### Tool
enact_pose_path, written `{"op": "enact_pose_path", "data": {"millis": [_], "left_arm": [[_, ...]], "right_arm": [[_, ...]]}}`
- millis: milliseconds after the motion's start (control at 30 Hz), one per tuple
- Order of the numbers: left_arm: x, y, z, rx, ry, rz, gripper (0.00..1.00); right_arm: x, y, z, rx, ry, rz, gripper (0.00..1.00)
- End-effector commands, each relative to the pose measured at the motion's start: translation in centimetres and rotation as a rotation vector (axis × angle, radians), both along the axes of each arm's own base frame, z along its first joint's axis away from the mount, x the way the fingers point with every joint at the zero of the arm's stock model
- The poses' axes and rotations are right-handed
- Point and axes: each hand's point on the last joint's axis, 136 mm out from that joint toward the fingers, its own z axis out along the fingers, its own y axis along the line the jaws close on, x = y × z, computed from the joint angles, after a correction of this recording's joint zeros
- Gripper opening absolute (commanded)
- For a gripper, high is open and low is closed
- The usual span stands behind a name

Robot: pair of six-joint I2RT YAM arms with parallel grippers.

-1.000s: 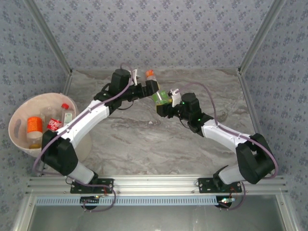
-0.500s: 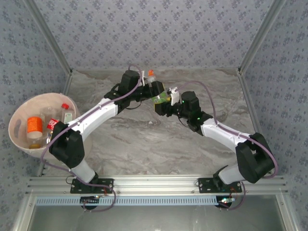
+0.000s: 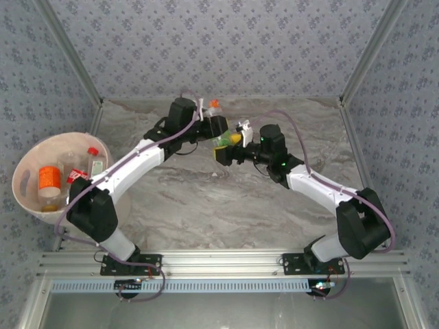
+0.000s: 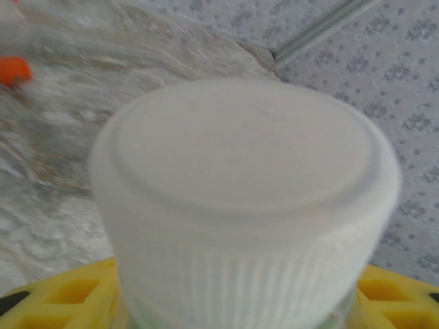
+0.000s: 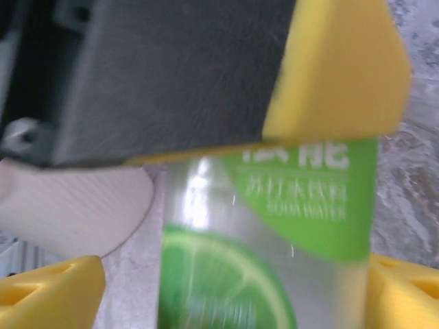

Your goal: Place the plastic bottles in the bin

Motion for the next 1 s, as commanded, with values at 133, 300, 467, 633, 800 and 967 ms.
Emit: {"op": "enact_pose_path", "data": {"millis": [133, 300, 467, 633, 800, 967], "left_arm": [[-0.4, 11.6, 10.0, 0.179, -0.253, 0.282, 0.51], [-2.5, 19.3, 12.8, 0.287, -0.291, 0.468, 0.52], [-6.8, 27.3, 14.6, 0.391, -0.226, 0.632, 0.53], [-10.2, 33.0, 15.3, 0.402, -0.180, 0.791, 0.52], [-13.6, 39.1, 14.7, 0.595, -0.060, 0.963, 0.53], [-16.9, 44.2, 12.7, 0.897, 0.150, 1.065, 0.53]], "right_arm": [[-1.0, -2.6, 4.3, -0.018, -0.142, 0.021, 1.00], [3.0, -6.6, 3.1, -0.062, -0.114, -0.256, 1.00], [5.1, -9.7, 1.7, -0.026, -0.040, -0.406, 1.00], [6.8, -11.5, 0.9, 0.051, 0.038, -0.482, 1.00], [8.0, -12.3, 1.1, 0.116, 0.086, -0.490, 1.00], [9.0, -12.6, 1.8, 0.154, 0.126, -0.471, 1.00]]}}
